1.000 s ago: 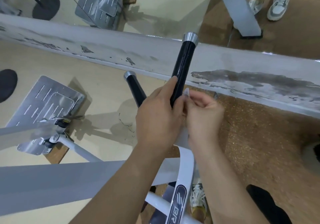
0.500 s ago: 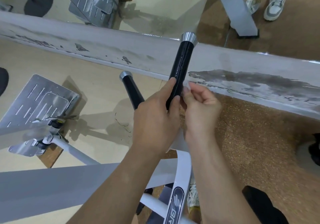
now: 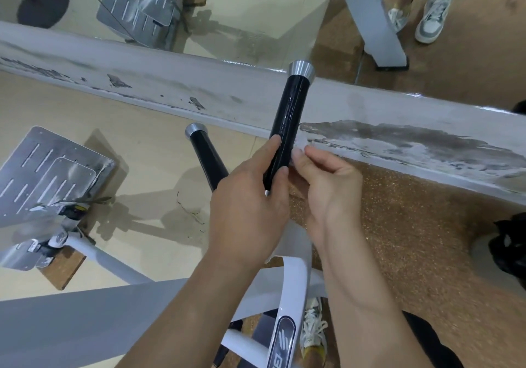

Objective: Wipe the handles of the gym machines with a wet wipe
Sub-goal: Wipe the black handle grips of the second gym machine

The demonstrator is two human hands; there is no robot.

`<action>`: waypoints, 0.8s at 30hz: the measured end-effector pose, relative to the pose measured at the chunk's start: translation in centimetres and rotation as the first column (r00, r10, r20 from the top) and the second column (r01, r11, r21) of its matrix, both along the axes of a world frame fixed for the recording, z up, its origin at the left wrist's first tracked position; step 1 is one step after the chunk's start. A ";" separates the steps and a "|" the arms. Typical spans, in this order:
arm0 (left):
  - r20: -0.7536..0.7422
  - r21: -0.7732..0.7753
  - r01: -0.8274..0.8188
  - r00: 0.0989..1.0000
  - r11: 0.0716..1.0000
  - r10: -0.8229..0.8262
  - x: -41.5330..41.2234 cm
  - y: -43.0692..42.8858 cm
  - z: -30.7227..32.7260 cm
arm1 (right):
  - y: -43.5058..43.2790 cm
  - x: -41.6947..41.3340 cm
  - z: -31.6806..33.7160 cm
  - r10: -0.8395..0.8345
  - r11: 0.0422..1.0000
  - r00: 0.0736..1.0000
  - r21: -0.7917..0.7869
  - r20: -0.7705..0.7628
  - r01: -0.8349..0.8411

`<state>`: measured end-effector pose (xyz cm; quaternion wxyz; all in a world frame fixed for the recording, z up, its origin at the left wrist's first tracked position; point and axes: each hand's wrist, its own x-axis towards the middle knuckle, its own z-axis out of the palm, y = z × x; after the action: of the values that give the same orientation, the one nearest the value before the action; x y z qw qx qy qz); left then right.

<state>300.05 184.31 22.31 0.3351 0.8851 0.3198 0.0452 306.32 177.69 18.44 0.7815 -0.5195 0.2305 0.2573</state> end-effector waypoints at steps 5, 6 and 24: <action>-0.053 0.006 0.059 0.997 0.998 -0.058 1.6 1.1 0.1 | 0.6 2.8 0.2 0.032 0.997 0.991 -0.073 0.127 -0.023; -0.047 0.019 0.063 0.997 0.998 -0.062 1.7 1.1 0.0 | 0.8 3.1 0.1 0.016 0.997 0.990 -0.082 0.137 -0.005; 0.000 -0.053 0.014 1.000 0.999 -0.014 1.8 1.2 -0.5 | 2.6 6.5 -0.3 0.049 0.988 0.974 -0.154 0.222 -0.014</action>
<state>301.84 185.46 21.83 0.3586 0.8781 0.3149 0.0344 312.86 180.25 18.16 0.7568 -0.6066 0.1513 0.1910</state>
